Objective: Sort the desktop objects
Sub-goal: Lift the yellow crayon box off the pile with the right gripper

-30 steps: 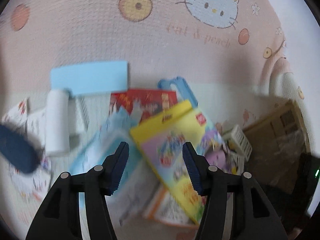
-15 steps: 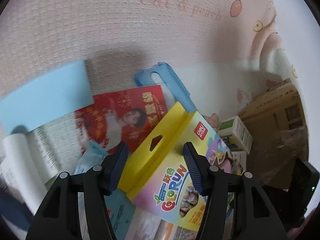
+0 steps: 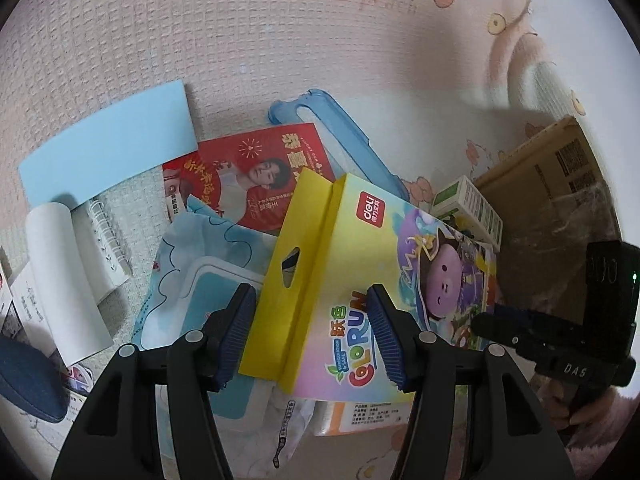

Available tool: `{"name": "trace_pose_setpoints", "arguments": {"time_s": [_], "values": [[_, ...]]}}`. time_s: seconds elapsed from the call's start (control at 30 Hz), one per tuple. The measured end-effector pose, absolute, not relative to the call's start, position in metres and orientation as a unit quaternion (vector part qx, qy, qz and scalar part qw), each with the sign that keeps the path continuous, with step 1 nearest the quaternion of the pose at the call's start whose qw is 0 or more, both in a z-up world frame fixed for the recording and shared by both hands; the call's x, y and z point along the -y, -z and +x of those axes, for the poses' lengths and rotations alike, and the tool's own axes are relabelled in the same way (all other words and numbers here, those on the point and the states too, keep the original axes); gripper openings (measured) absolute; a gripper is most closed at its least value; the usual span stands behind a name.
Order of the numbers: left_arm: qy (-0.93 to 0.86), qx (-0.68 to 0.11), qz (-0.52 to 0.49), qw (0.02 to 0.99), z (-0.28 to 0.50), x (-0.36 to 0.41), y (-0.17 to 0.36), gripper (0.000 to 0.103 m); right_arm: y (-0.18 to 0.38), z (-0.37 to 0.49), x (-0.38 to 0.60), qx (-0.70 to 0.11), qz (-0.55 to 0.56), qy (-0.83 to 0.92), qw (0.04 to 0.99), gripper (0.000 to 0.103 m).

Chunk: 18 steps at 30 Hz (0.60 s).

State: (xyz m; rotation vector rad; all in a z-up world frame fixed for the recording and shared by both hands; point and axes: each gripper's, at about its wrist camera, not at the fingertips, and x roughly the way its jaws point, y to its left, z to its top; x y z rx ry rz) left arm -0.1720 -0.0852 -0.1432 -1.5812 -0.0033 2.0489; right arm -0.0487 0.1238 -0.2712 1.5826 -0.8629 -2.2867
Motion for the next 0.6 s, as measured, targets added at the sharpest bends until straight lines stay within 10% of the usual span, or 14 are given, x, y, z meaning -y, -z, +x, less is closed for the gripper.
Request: {"name": "trace_pose_setpoints", "arguments": {"time_s": [0.6], "values": [[-0.738,0.005,-0.607,0.295,-0.197,0.068,0.152,0.068,0.298,-0.05,-0.13,0.359,0.539,0.747,0.151,0.044]]}}
